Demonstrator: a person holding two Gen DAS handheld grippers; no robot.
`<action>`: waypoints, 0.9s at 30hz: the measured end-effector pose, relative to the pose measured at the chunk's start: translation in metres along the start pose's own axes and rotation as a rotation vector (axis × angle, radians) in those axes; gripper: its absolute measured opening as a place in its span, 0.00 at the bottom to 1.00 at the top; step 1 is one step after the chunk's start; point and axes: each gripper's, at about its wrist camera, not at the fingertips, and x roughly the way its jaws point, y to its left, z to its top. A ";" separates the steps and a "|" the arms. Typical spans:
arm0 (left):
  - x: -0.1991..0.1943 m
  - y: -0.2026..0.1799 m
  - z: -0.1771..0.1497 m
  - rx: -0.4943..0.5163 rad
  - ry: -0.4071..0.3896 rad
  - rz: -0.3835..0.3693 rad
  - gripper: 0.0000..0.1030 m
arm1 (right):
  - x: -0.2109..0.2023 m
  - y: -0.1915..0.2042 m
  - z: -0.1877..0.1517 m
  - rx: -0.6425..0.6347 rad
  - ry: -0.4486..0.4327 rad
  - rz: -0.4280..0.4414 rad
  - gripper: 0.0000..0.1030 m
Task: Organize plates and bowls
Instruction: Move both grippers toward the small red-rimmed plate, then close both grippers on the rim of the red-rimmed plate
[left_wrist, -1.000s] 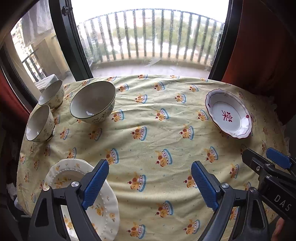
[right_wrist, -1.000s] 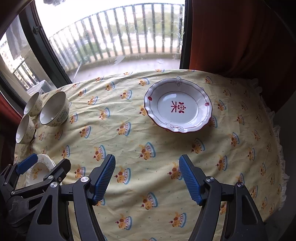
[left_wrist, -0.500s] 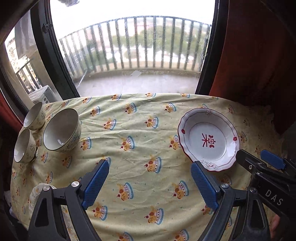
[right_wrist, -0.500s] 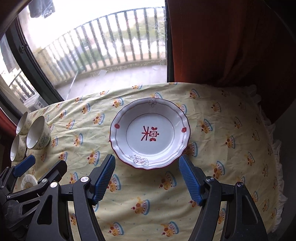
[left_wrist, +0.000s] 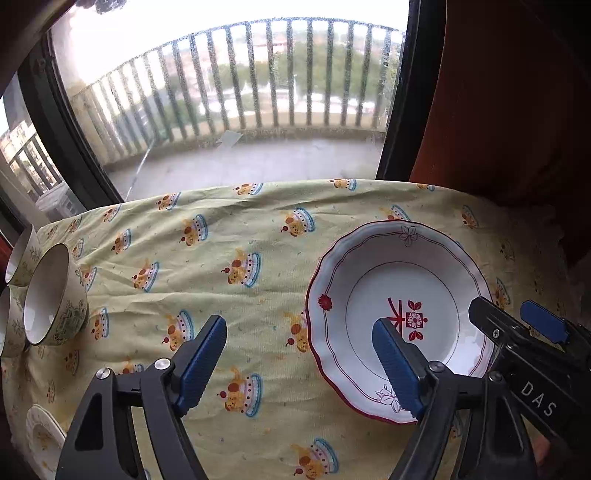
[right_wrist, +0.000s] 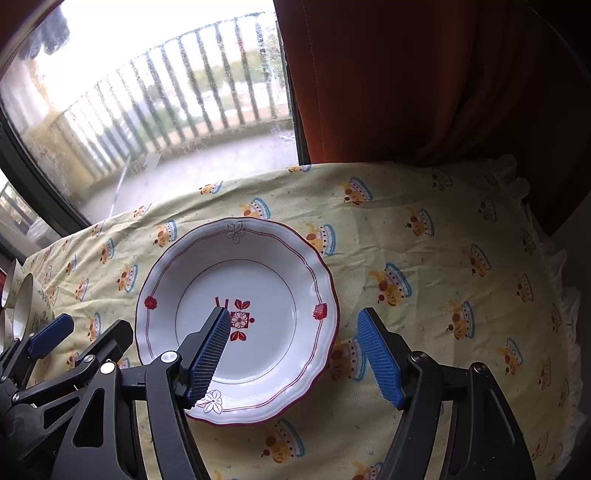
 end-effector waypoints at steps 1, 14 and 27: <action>0.007 -0.002 0.000 0.004 0.007 0.003 0.80 | 0.005 -0.001 0.001 0.000 -0.002 -0.007 0.72; 0.054 -0.021 0.001 0.020 0.046 -0.016 0.60 | 0.058 -0.011 0.006 0.011 0.038 -0.016 0.60; 0.058 -0.022 0.008 0.021 0.041 -0.024 0.52 | 0.069 -0.005 0.014 0.008 0.039 -0.047 0.48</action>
